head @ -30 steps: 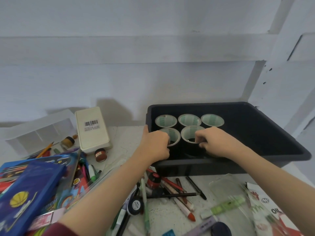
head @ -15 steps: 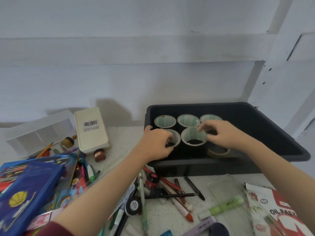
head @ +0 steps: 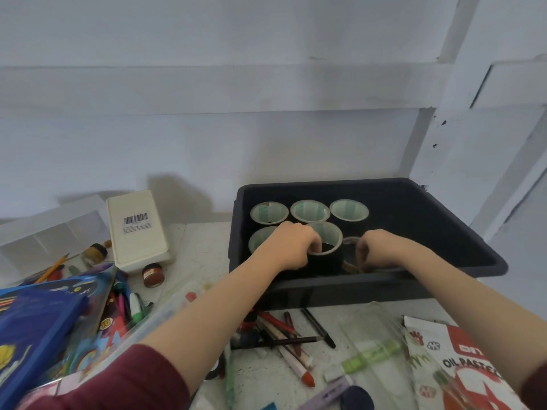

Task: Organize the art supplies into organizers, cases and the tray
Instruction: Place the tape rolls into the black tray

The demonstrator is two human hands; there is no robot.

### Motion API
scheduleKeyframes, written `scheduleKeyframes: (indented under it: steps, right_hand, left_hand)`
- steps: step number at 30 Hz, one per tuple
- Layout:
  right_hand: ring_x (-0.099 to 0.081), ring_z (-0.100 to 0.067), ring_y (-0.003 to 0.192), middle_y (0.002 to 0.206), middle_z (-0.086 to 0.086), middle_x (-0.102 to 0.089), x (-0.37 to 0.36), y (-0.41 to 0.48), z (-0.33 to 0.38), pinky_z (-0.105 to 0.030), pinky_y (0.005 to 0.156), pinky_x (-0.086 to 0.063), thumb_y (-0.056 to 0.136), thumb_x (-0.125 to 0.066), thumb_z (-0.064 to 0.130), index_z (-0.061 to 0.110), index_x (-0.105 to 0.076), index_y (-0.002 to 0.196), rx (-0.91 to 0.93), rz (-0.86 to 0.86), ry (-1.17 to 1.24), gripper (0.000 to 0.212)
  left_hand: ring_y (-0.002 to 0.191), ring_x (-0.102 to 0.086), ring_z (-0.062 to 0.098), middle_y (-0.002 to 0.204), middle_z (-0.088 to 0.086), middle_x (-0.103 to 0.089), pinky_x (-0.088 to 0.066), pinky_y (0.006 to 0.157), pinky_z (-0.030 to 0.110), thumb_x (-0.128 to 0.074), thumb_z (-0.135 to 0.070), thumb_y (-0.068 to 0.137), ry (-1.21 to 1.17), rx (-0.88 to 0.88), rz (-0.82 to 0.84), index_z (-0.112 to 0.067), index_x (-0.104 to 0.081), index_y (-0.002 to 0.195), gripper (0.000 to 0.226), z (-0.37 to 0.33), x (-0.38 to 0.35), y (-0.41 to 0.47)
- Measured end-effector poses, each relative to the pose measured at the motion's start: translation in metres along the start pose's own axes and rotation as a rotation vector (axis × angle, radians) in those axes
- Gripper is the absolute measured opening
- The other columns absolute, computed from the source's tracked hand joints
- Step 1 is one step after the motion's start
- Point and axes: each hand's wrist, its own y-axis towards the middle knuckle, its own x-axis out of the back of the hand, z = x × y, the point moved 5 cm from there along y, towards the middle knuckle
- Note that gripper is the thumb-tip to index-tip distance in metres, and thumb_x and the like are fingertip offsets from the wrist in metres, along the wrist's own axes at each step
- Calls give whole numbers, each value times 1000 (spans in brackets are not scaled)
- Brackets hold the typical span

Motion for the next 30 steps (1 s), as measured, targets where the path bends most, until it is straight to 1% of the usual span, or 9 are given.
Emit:
scheduleKeyframes:
  steps: [4, 8, 11, 13, 17, 20, 24, 27, 30]
  right_hand:
    - [-57, -11, 80, 89, 1, -63, 3, -1, -5, -23, 70, -48, 82, -66, 16, 23, -61, 72, -31, -20, -74, 13]
    - [-51, -9, 71, 80, 4, -56, 2, -2, -11, -19, 58, -39, 83, -62, 13, 23, -56, 65, -61, -22, -59, 21]
    - [-53, -11, 72, 81, 2, -56, 0, 1, -13, -20, 61, -42, 82, -61, 13, 21, -55, 66, -81, -35, -55, 19]
    - [-55, -12, 75, 82, 1, -58, -2, 3, -14, -21, 63, -43, 82, -62, 14, 21, -56, 67, -82, -35, -30, 17]
    - [-59, -14, 82, 88, -1, -62, -5, 6, -14, -24, 72, -50, 81, -66, 16, 19, -60, 72, -64, -38, 68, 12]
    - [-58, -12, 80, 88, -1, -62, -6, 8, -12, -21, 66, -47, 81, -67, 16, 20, -60, 71, -42, -39, 92, 13]
    - [-56, -11, 83, 91, 2, -59, -7, 8, -10, -20, 66, -44, 84, -66, 16, 21, -61, 76, -11, -33, 137, 10]
    - [-58, -10, 81, 91, 1, -60, -5, 8, -11, -20, 65, -46, 87, -61, 16, 20, -62, 84, -13, -75, 232, 6]
    - [-57, -9, 78, 89, 0, -61, 9, 6, -15, -20, 63, -44, 88, -59, 17, 19, -61, 85, -8, -289, 305, 4]
  left_hand:
    - [104, -56, 19, 108, 1, -66, -27, 105, 31, -54, -5, 90, 99, -24, -42, -18, -65, 113, 29, -3, 2, 0]
    - [111, -50, 20, 117, 1, -64, -26, 103, 29, -52, -6, 92, 156, -42, -17, -19, -61, 123, 34, -3, -2, 1]
    - [101, -54, 15, 106, -1, -66, -29, 106, 33, -56, -10, 89, 136, -64, 23, -20, -65, 116, 30, -3, -6, 3]
    - [94, -57, 12, 98, -4, -68, -30, 106, 36, -58, -16, 87, 99, -66, 27, -21, -67, 107, 24, 0, -10, 5]
    - [99, -61, 11, 104, -4, -69, -39, 100, 31, -63, -20, 86, -43, -41, -29, -20, -68, 106, 21, 7, -11, 7]
    - [100, -61, 12, 106, -1, -68, -48, 92, 29, -66, -17, 86, -122, -9, -24, -18, -68, 104, 19, 10, -13, 8]
    - [94, -58, 6, 103, -4, -67, -47, 87, 24, -67, -18, 85, -253, 0, -5, -16, -69, 103, 18, 12, -15, 10]
    - [96, -55, 1, 108, -5, -66, -42, 86, 18, -61, -18, 89, -475, 42, -163, -17, -67, 106, 18, 15, -3, 7]
    - [103, -54, 5, 116, -3, -63, -42, 91, 21, -53, -11, 92, -456, 155, -304, -18, -63, 113, 24, 32, 17, 0]
